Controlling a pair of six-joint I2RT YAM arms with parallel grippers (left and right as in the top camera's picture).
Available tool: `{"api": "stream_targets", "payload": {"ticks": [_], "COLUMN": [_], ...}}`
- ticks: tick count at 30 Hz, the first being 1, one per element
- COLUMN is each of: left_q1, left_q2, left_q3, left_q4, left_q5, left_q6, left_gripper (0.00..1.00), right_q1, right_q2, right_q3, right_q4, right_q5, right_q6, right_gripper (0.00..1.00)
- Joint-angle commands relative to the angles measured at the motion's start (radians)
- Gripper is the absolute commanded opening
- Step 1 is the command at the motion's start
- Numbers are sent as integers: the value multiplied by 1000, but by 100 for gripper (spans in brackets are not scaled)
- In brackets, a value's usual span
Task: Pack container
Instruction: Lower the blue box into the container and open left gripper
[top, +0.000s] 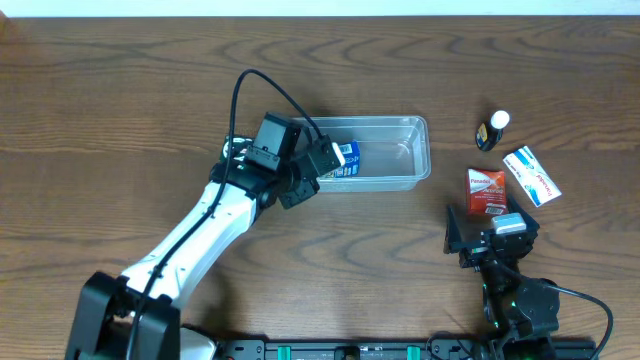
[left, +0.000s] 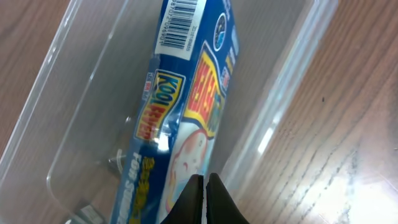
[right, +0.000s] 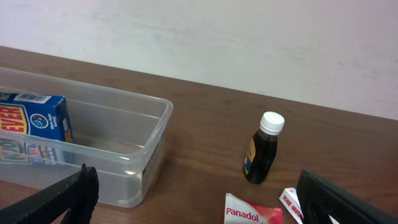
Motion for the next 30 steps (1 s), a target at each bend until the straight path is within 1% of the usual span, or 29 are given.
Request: {"api": "stream_targets", "payload": {"ticks": [1, 2, 5, 7, 12, 16, 19, 22, 28, 29, 30], "left_q1": [10, 10, 10, 10, 3, -14, -18, -18, -17, -15, -13], "left_q2": [45, 46, 39, 34, 20, -37, -80, -99, -83, -84, -88], "left_q3": [19, 19, 20, 20, 20, 20, 20, 20, 19, 20, 20], "left_q4": [21, 34, 122, 164, 188, 204, 213, 220, 221, 226, 242], "left_q5": [-16, -34, -148, -190, -200, -200, -200, -198, -187, -208, -269], "left_q6": [10, 18, 16, 16, 7, -32, -37, -82, -174, -196, -251], "left_gripper": [6, 6, 6, 6, 6, 6, 6, 6, 6, 6, 6], "right_q1": [-8, -8, -8, -8, -8, -8, -8, -8, -8, -8, -8], "right_q2": [-5, -5, -5, -5, -5, -5, -5, -5, -5, -5, -5], "right_q3": [-3, -3, -3, -3, -3, -3, -3, -3, -3, -3, -3], "right_q4": [-2, -2, -2, -2, -2, -2, -2, -2, -2, -2, -2], "right_q5": [-3, -3, -3, -3, -3, -3, -3, -3, -3, -3, -3], "right_q6": [-10, -10, -10, -10, -10, -10, -10, -10, -10, -10, -10], "right_gripper": [99, 99, 99, 99, 99, 99, 99, 99, 99, 99, 99]}}
